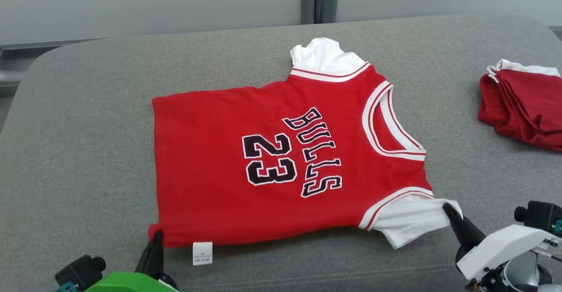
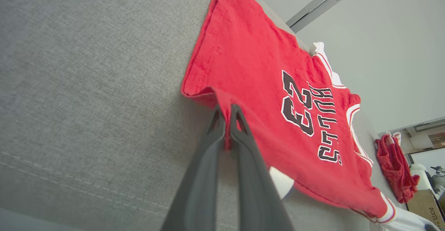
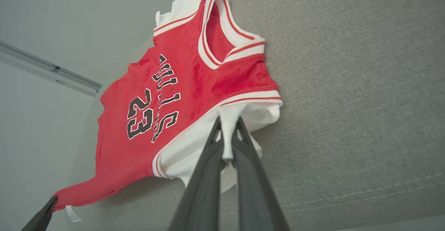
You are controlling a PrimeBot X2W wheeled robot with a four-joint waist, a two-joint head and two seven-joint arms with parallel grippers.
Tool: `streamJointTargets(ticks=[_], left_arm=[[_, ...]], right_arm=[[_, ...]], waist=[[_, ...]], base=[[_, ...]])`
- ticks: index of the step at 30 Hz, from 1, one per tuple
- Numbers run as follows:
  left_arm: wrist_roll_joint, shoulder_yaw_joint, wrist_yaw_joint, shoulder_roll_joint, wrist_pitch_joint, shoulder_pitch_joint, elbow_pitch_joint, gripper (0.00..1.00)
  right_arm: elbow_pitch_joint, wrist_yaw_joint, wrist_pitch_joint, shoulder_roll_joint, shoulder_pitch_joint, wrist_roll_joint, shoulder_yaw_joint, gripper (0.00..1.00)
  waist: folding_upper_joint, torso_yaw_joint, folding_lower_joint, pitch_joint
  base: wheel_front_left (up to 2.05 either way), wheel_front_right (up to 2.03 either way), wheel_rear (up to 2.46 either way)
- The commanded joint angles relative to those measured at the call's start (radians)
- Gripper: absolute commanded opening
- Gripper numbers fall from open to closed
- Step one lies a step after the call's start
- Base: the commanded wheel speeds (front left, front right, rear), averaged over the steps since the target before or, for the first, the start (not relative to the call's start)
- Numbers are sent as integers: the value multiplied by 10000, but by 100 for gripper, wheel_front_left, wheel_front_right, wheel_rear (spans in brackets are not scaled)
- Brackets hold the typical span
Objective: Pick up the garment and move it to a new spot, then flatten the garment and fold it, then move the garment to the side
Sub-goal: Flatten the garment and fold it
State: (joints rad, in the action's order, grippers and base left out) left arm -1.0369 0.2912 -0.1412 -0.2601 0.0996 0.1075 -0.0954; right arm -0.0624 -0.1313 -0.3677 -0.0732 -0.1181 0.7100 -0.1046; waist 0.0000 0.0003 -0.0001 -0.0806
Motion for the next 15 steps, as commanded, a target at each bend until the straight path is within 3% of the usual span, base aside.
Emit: streamJointTargets(ticks=[1,8,15], left_arm=[[-147,-69,-76,108,-90,-346,95,0],[-409,-160,-229,355,-382,-1362,-217,0],[-345,-329,-177,530,-329,-3117,-1836,0]], right_arm=[[144,11,-97,25,354,-77,-89,0],[1020,8,-603,60,1779,-284,-366,0],[2999,6,-1128,-6,4379,-1084,-354,0]], waist=[[0,35,1,-1],[0,75,1,-184],[0,7,1,-927]], base=[[0,0,0],[0,0,0],[0,0,0]])
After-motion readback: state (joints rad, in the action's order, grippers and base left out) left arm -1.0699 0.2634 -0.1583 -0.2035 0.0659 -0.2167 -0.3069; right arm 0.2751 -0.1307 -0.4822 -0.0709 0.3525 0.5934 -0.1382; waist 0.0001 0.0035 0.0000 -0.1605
